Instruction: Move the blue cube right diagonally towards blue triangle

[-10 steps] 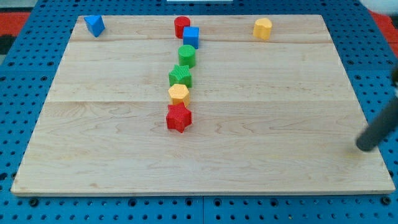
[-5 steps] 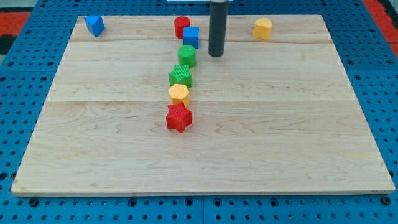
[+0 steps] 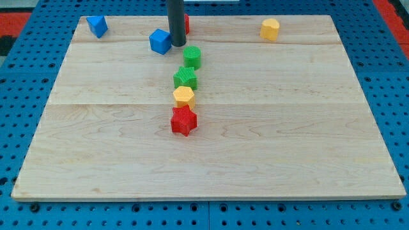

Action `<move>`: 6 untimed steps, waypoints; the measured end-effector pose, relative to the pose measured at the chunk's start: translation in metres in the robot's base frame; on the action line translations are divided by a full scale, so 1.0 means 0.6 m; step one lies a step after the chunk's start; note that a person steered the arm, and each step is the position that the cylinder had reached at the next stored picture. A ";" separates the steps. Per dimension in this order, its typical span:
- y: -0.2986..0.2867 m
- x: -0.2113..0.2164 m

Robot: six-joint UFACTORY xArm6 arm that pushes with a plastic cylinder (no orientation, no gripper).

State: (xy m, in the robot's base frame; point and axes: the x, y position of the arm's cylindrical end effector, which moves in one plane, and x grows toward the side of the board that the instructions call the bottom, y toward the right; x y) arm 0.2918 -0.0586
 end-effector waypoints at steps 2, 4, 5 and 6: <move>-0.096 -0.128; -0.045 -0.165; -0.045 -0.167; -0.101 -0.167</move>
State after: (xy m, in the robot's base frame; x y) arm 0.1917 -0.1190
